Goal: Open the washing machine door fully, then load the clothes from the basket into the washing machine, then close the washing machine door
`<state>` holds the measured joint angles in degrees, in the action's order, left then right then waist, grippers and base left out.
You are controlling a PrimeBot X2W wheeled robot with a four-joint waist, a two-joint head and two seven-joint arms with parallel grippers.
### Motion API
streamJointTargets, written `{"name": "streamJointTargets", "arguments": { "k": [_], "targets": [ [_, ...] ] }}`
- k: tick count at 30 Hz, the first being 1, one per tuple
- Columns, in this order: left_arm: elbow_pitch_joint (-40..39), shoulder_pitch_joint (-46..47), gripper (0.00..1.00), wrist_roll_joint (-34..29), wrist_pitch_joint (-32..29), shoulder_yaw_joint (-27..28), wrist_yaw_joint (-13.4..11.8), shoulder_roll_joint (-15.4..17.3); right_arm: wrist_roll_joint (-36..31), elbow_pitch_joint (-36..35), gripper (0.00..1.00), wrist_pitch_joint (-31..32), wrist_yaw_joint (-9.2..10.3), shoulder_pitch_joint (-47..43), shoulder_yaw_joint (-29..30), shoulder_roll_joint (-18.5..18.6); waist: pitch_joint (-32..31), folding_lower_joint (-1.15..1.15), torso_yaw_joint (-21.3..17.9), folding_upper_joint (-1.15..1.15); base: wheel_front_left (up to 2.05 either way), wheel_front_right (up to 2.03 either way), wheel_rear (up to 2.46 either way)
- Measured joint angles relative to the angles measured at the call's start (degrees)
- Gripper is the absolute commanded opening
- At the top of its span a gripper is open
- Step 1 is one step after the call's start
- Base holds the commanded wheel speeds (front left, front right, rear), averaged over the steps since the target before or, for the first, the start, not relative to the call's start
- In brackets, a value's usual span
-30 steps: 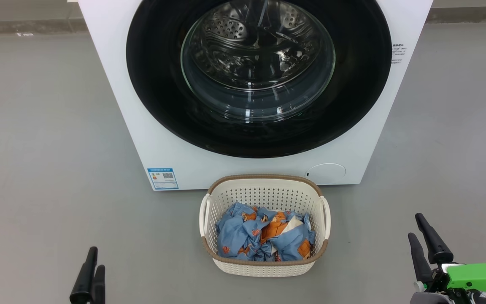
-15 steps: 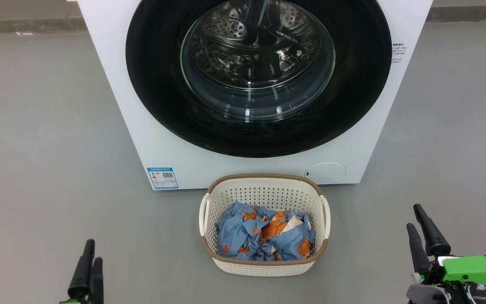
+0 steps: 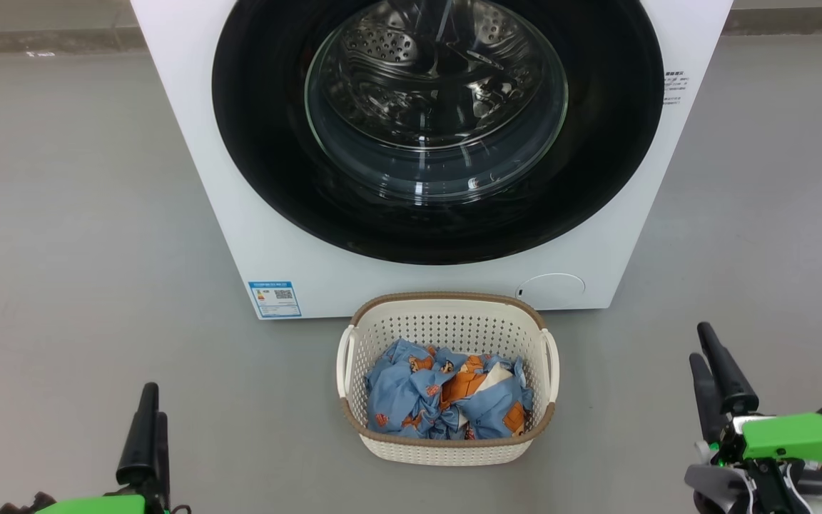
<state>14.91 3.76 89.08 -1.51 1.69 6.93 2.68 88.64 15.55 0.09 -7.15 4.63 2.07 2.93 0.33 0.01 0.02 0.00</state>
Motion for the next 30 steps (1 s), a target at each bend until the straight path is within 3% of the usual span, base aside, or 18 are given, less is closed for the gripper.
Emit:
{"name": "streamJointTargets", "arguments": {
  "k": [15, 30],
  "targets": [
    [-0.64, 1.07, 1.00, -7.75, 3.13, -3.34, 0.01, 1.82, -9.03, -2.21, 1.00, -2.29, 0.00, 2.11, -1.82, 0.92, 0.12, 0.00, 0.13, 0.00, 0.00, 0.00, 0.00],
    [-1.70, 2.23, 1.00, -21.09, 5.68, -4.64, 0.07, 3.12, -22.63, -2.59, 1.00, -4.78, 0.00, 3.31, -4.06, 2.36, 0.18, 0.00, 0.09, 0.00, 0.00, 0.00, 0.00]
  ]
}}
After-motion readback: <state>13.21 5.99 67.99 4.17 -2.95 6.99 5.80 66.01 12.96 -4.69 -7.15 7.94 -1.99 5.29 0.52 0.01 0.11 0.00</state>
